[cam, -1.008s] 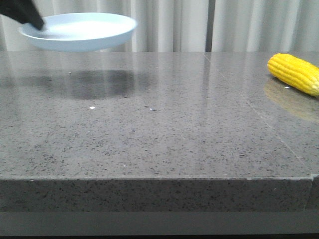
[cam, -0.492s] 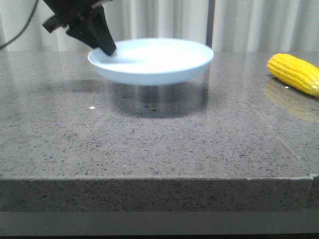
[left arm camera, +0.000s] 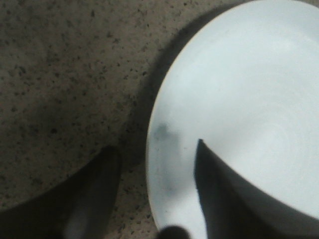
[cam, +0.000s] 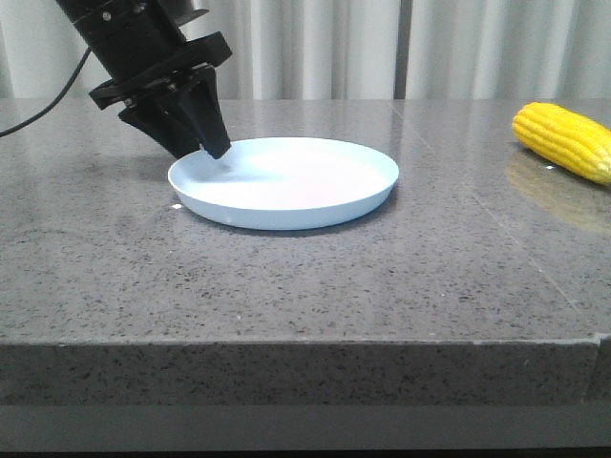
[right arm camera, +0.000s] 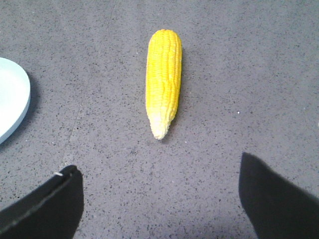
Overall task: Place corn on plate with both arms
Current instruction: 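Set the plate down, open the left gripper and raise it, then move the right gripper down over the yellow corn cob and grasp it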
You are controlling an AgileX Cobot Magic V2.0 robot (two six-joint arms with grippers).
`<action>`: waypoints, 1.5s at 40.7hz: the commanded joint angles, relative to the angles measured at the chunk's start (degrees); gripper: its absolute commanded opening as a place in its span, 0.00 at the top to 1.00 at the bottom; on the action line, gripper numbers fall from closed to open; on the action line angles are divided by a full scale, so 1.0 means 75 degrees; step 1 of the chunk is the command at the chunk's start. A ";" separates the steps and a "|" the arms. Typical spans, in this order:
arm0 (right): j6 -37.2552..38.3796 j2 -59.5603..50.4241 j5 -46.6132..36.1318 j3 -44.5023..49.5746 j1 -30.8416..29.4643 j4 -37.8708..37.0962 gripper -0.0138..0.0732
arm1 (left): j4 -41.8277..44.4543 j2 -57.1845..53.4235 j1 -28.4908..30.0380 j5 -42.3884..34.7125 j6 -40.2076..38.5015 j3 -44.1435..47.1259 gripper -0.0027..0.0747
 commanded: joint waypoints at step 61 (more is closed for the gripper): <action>-0.0045 0.0044 -0.0614 -0.0246 0.0012 0.0006 0.09 | 0.4508 -0.9484 -0.3442 -0.1969 -0.3675 0.5925 0.42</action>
